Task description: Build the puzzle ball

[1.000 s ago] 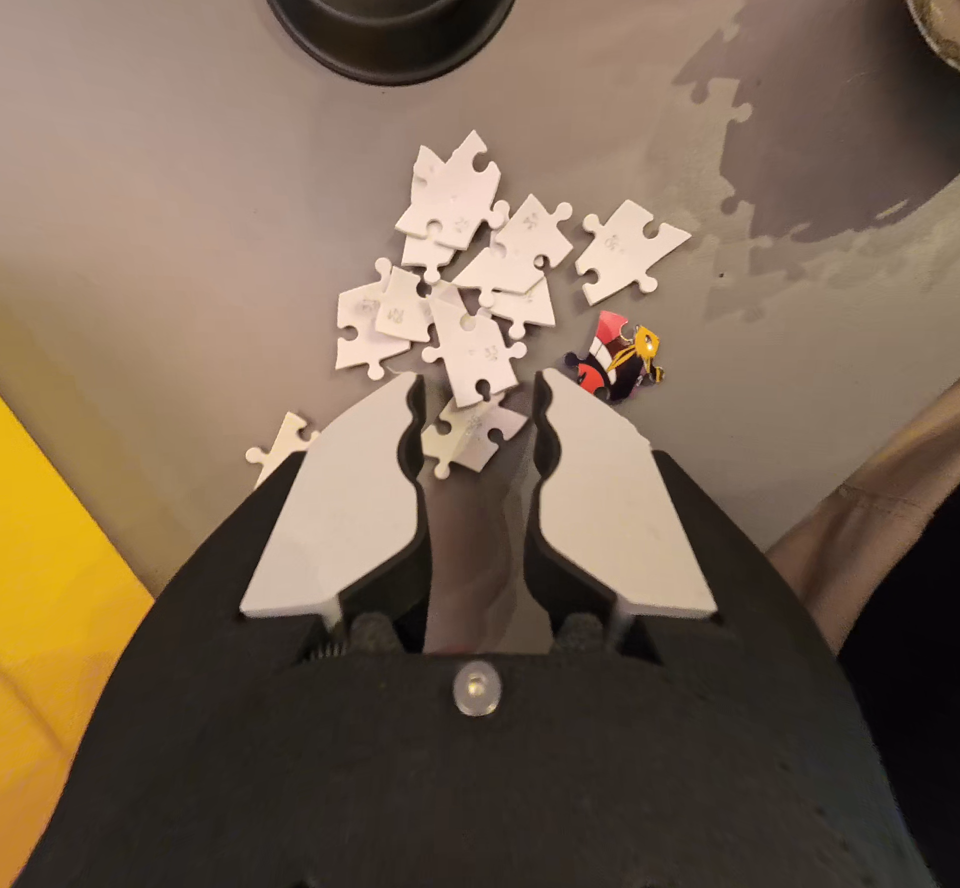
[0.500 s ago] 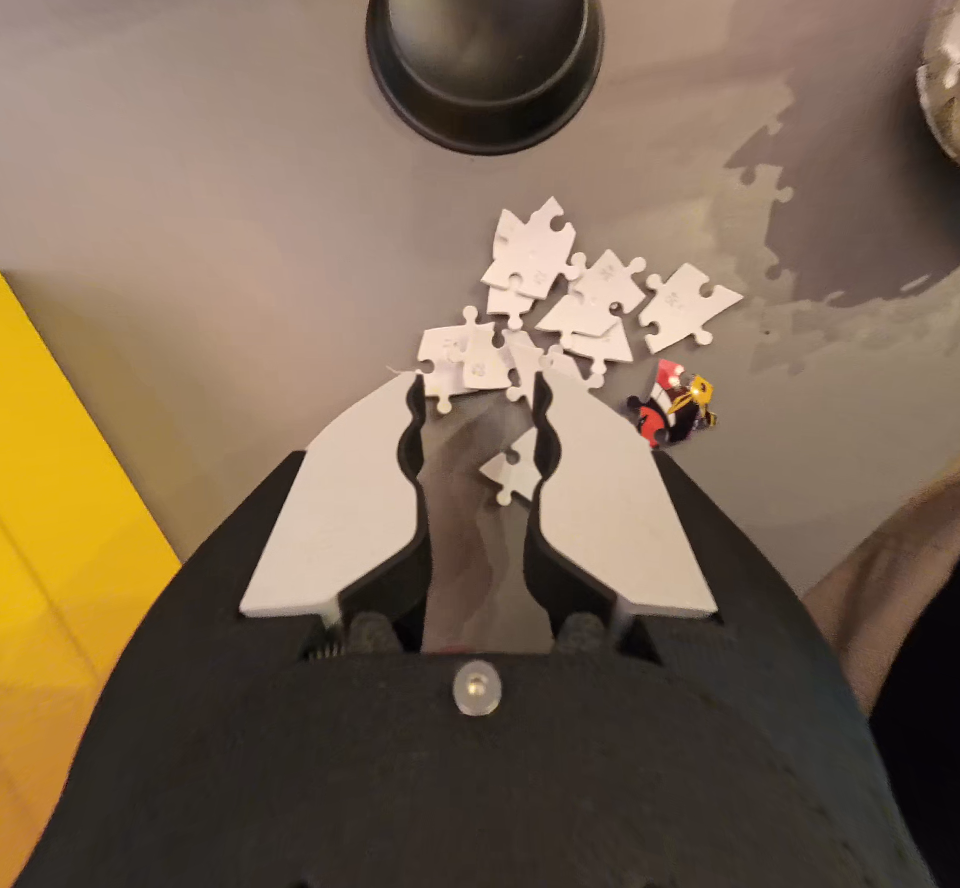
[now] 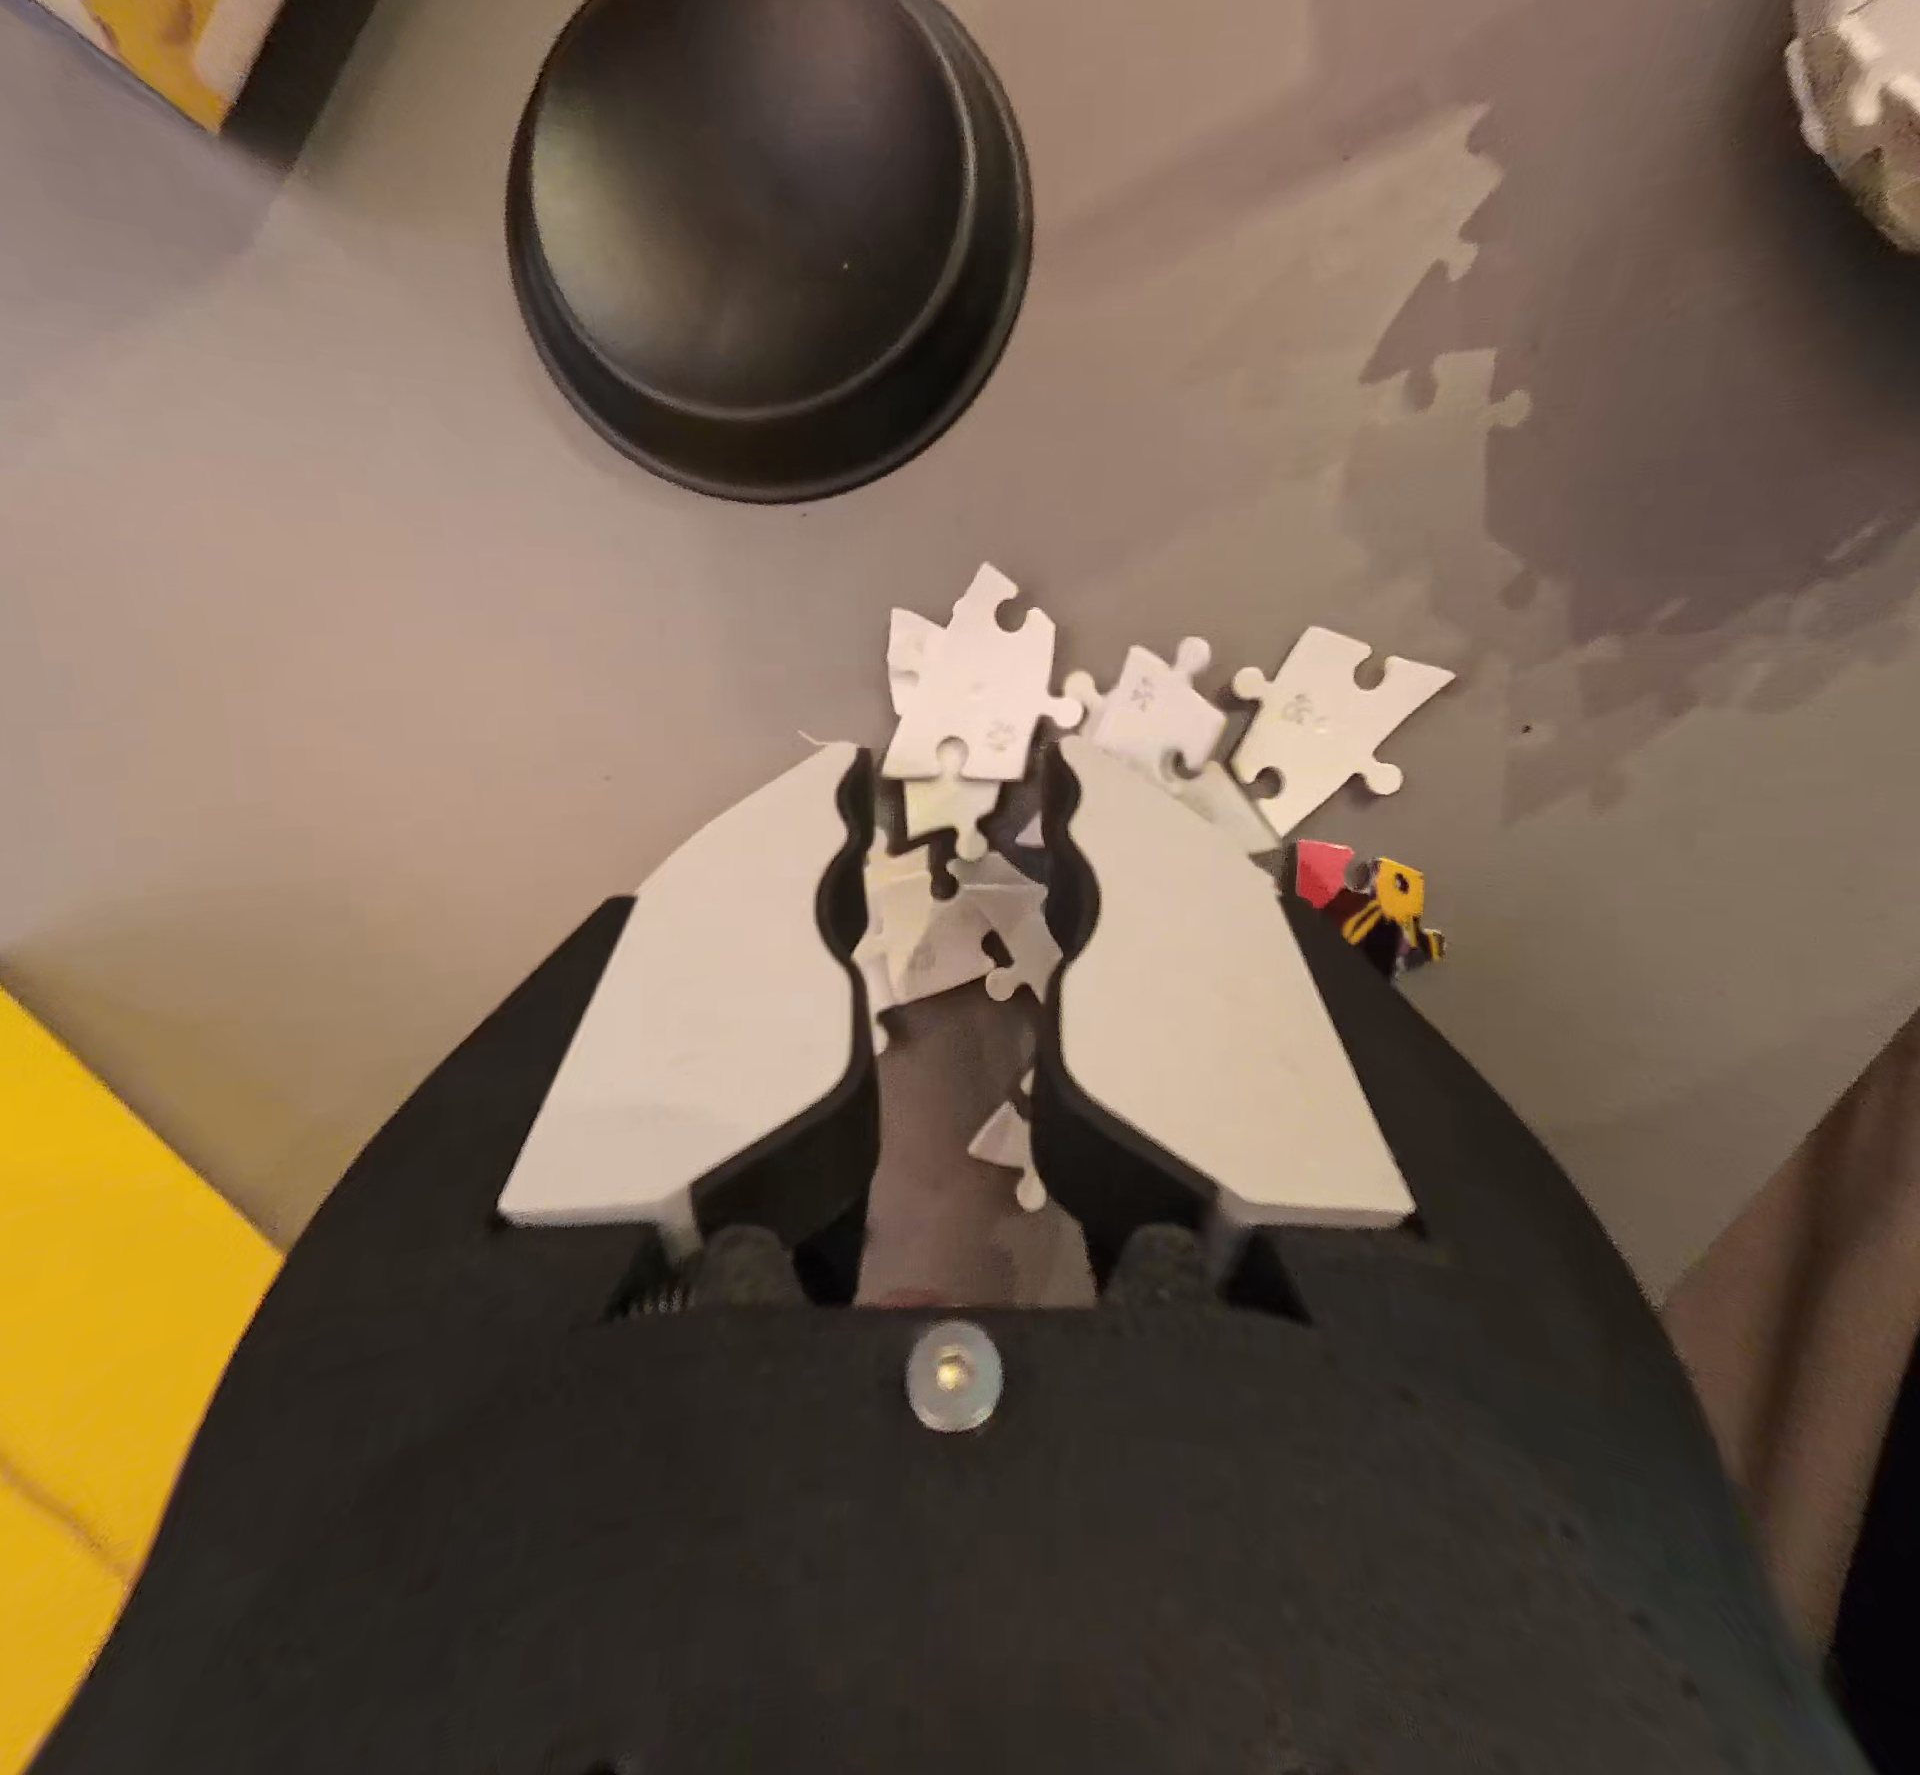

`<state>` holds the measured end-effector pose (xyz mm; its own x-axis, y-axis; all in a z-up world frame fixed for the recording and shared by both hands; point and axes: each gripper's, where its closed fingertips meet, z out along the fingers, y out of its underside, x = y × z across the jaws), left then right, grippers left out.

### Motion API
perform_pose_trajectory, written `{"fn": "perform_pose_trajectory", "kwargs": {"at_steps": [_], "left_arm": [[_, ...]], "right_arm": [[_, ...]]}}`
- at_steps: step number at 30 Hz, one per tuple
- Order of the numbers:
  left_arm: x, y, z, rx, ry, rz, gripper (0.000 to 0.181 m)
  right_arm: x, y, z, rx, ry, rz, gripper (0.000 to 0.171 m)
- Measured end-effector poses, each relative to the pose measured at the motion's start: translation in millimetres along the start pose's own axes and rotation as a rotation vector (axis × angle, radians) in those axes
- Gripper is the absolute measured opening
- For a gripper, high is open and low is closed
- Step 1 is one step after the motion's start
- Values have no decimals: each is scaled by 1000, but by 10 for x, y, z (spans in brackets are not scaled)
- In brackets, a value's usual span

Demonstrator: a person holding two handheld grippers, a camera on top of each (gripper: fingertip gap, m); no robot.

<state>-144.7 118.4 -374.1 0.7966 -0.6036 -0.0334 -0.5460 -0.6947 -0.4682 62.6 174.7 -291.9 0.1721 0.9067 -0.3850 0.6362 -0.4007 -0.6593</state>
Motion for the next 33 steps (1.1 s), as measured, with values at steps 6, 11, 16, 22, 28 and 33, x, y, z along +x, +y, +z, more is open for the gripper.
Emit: {"fn": "perform_pose_trajectory", "kwargs": {"at_steps": [6,11,16,22,28,33], "left_arm": [[-1,-34,40,12,-1,8,26],[-74,-147,-46,86,-49,-14,26],[-56,-516,-307,216,-98,-4,26],[277,-1183,-494,372,-169,64,25],[451,-1505,-516,450,-274,140,26],[609,-1645,-560,512,-280,186,25]], "right_arm": [[3,-18,-23,9,2,-1,35],[-35,-116,-39,44,-2,-19,36],[-228,-383,-42,128,-85,-16,38],[-542,-692,168,187,-247,67,32],[-501,-804,316,241,-282,211,25],[-443,-882,314,310,-306,262,14]]}}
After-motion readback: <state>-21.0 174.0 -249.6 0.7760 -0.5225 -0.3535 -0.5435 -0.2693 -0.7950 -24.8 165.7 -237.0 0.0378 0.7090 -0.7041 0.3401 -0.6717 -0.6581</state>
